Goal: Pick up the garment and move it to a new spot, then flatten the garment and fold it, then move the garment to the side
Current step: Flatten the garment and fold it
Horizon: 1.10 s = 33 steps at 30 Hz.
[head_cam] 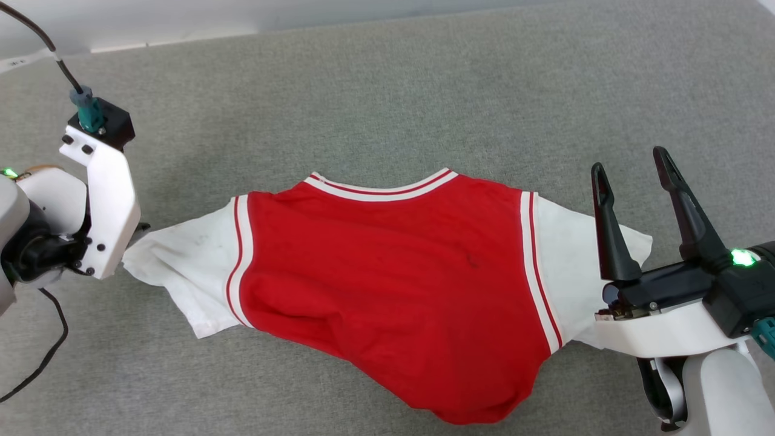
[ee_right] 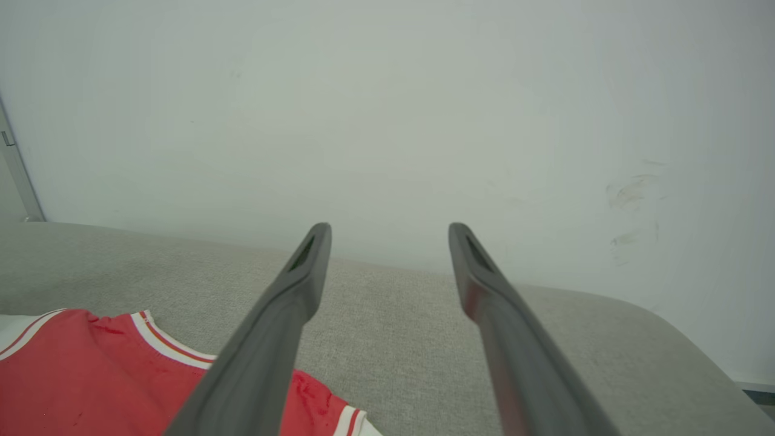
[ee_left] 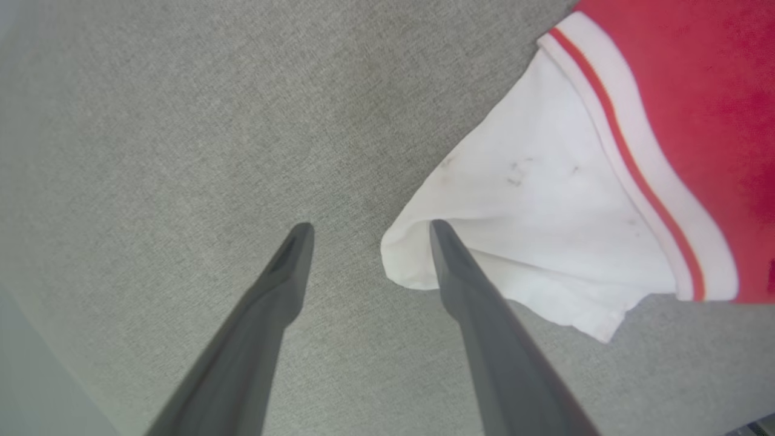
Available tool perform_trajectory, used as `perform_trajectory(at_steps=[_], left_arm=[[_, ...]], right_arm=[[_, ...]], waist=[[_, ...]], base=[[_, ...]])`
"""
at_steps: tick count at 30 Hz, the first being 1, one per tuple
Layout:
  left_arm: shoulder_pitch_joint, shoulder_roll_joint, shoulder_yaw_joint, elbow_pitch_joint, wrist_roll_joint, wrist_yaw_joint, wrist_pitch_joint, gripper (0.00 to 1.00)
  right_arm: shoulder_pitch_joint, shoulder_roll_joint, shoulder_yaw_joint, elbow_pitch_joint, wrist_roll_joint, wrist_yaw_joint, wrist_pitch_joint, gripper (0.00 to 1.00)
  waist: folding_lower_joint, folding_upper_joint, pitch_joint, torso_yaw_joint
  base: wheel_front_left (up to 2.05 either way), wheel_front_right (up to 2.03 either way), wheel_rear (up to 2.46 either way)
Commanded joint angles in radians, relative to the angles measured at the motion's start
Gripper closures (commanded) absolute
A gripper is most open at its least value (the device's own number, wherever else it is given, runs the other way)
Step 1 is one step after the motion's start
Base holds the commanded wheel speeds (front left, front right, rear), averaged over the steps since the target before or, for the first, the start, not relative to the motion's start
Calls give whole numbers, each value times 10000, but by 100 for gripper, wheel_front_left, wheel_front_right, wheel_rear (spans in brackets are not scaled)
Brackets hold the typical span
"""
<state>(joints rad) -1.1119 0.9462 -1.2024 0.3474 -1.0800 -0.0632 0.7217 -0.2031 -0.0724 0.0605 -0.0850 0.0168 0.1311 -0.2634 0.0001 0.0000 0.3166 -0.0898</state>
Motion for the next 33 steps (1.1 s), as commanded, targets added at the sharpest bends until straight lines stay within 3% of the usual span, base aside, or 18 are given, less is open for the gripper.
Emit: perform_trajectory(at_steps=[1, 10, 11, 12, 18, 23, 27, 33], left_arm=[[36, 69, -50, -127, -67, 77, 151, 0], [1081, -232, -371, -93, -336, 341, 304, 0], [1173, -300, -404, -70, -255, 306, 215, 28], [1239, -361, -429, -27, -179, 293, 115, 100], [1189, -322, -237, 38, -156, 135, -464, 100], [1130, -159, -105, -381, -44, 78, -865, 100], [1292, -99, -119, -811, -21, 109, -1064, 100], [1446, -70, -210, -1459, 193, 208, -1189, 100]], right_arm=[[-42, 50, 33, -52, 32, -7, -21, 0], [-274, 86, 117, 18, -35, -7, -21, 0], [-309, 91, 71, 33, -24, -7, -21, 0], [-331, 93, 23, 55, -11, -7, -21, 0], [-498, -82, -211, 156, -22, -7, -21, 0], [-1063, -805, -291, 132, 125, -7, -19, 0], [-1626, -2021, 237, 939, 322, -7, 225, 0], [-2984, -4459, 2497, 1854, 2090, -7, 3632, 0]], waist=[[-1, 0, 135, -67], [-1, 0, 513, -305], [-1, 0, 508, -305], [-1, 0, 480, -295], [-1, 0, 3, -173], [-1, 0, -521, -68], [-1, 0, -897, 37], [-1, 0, -1122, 187]], base=[[0, 0, 0], [0, 0, 0], [0, 0, 0], [0, 0, 0], [0, 0, 0], [0, 0, 0], [0, 0, 0], [0, 0, 0]])
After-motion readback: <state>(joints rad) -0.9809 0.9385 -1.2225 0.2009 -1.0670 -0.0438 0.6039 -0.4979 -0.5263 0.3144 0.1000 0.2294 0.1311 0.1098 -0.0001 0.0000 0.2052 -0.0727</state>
